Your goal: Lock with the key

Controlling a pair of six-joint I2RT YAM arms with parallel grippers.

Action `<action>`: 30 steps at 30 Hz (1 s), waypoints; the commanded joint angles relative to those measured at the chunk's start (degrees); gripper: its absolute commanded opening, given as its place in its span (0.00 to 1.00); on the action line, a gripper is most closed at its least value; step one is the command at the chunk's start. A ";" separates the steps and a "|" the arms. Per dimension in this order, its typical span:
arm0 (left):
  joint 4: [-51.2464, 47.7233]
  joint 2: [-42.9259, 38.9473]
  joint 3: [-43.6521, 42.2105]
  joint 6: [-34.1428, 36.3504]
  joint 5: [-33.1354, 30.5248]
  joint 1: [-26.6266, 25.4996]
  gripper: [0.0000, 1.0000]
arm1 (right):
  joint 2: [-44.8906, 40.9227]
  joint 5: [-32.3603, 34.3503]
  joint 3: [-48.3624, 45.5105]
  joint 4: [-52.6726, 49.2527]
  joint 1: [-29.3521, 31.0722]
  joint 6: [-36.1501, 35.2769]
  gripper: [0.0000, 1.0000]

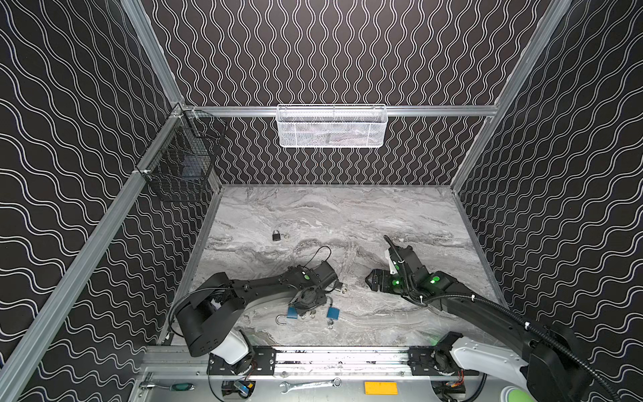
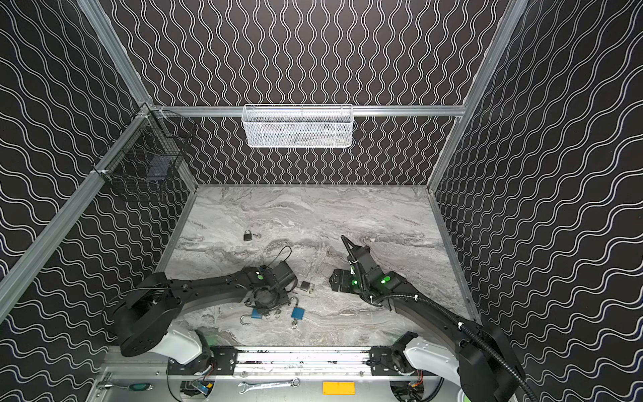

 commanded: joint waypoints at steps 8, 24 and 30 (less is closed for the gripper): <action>-2.68 3.61 1.47 1.88 -3.17 0.15 0.50 | -0.16 0.29 0.50 -0.01 0.02 0.31 0.91; -3.49 5.30 2.56 3.52 -3.55 1.05 0.47 | -0.44 0.95 1.29 -0.69 -0.06 0.47 0.92; -2.57 6.17 3.36 3.53 -2.05 0.18 0.47 | -1.30 1.85 1.17 -1.15 -0.19 0.36 0.92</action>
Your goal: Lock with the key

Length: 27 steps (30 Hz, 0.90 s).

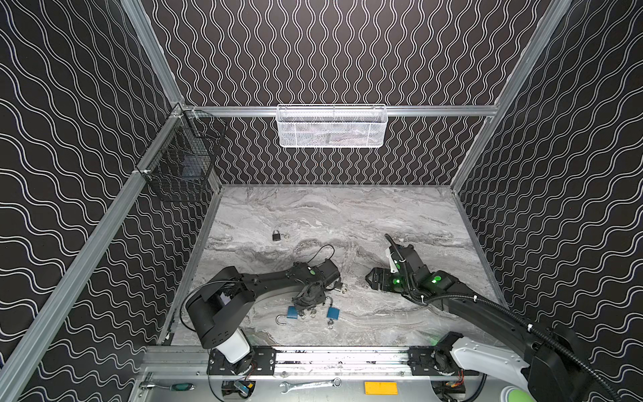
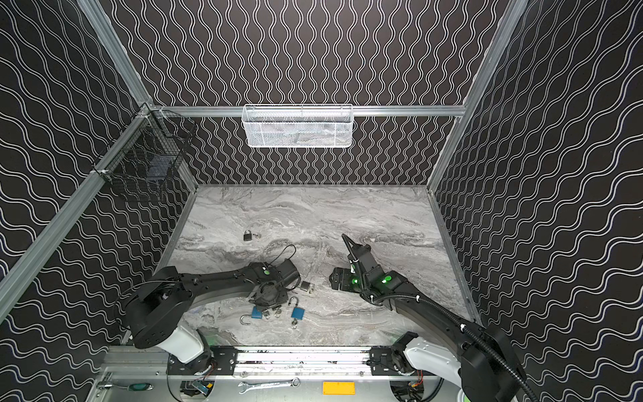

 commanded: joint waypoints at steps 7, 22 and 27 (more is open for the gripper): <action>3.33 0.09 -1.02 -1.33 3.34 -1.89 0.50 | -0.99 1.17 -0.22 -0.50 -0.43 -0.11 0.92; 3.43 0.51 -0.52 -1.58 4.76 -2.29 0.47 | -2.56 1.49 -0.85 -0.68 -1.05 -0.30 0.92; 3.72 0.17 -0.47 -1.93 4.89 -2.56 0.46 | -2.90 1.39 -0.92 -0.61 -1.30 -0.52 0.92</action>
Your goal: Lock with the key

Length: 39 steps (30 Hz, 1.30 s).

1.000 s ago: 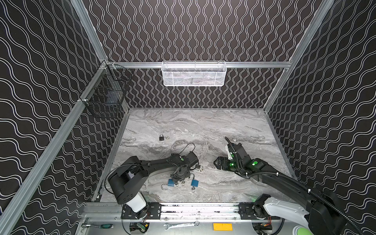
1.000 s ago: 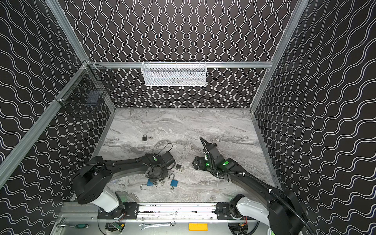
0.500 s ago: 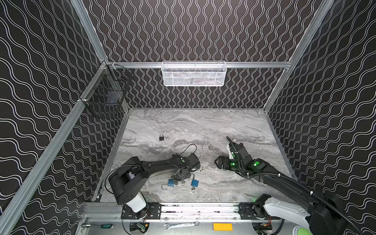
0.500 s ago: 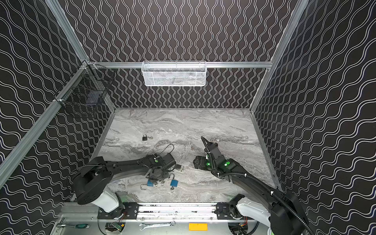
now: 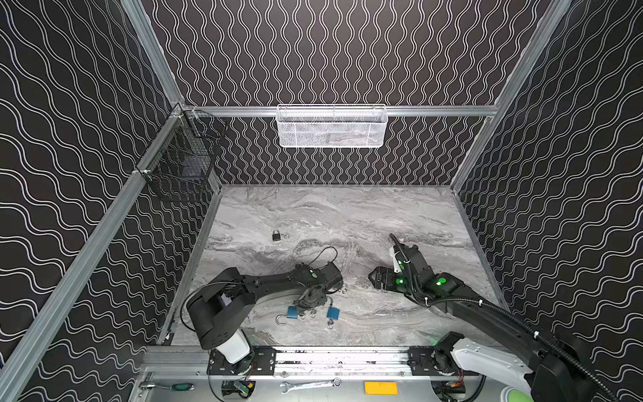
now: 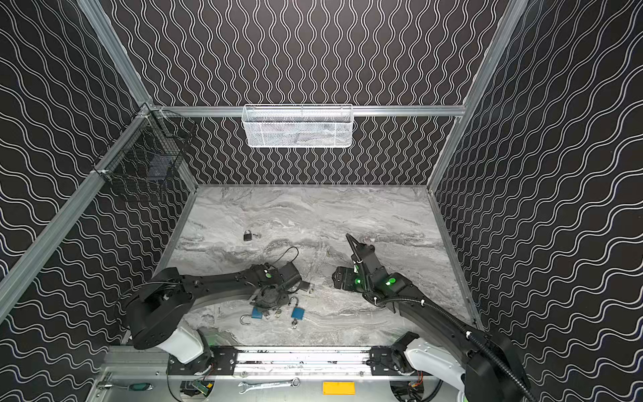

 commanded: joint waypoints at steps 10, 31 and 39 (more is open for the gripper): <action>4.77 3.16 -0.06 -0.99 8.00 -0.52 0.43 | -1.78 0.28 -0.69 -0.65 -0.61 -0.38 0.92; 10.83 0.52 0.25 1.49 9.68 2.49 0.24 | -5.54 -6.24 -2.98 2.86 -0.97 -1.19 0.95; 11.47 -0.86 4.14 3.86 8.73 4.47 0.22 | -8.39 -12.39 -7.39 12.06 -0.96 1.43 0.93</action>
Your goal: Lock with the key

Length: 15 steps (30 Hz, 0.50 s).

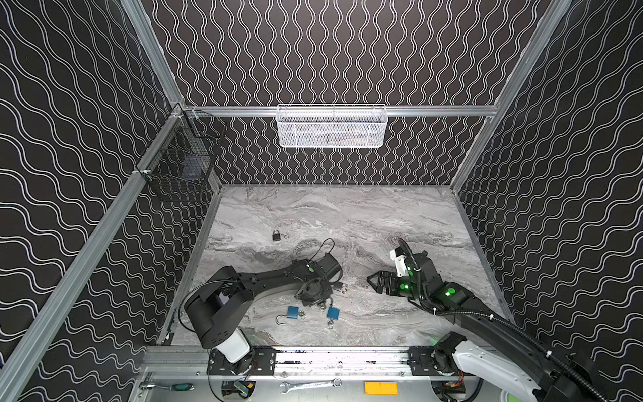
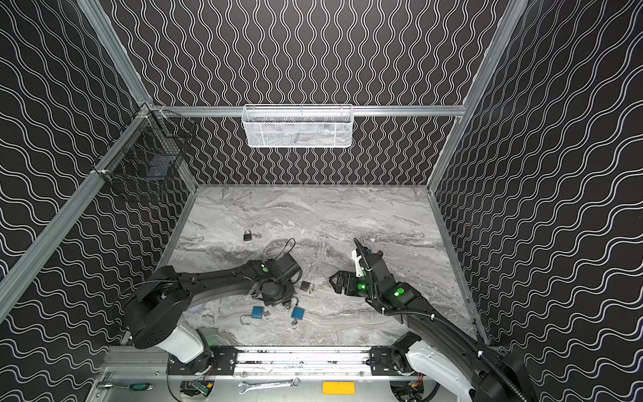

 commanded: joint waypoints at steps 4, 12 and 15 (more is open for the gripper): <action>6.20 -0.29 2.21 3.25 2.92 2.05 0.22 | -0.52 -5.92 -5.78 14.36 -0.01 5.27 0.91; 8.75 -0.35 4.43 5.13 7.24 5.64 0.21 | 4.26 -7.87 -10.44 30.32 0.47 10.28 0.84; 8.87 -0.60 5.99 5.64 8.52 7.09 0.21 | 5.27 -4.89 -13.29 38.80 1.42 12.70 0.80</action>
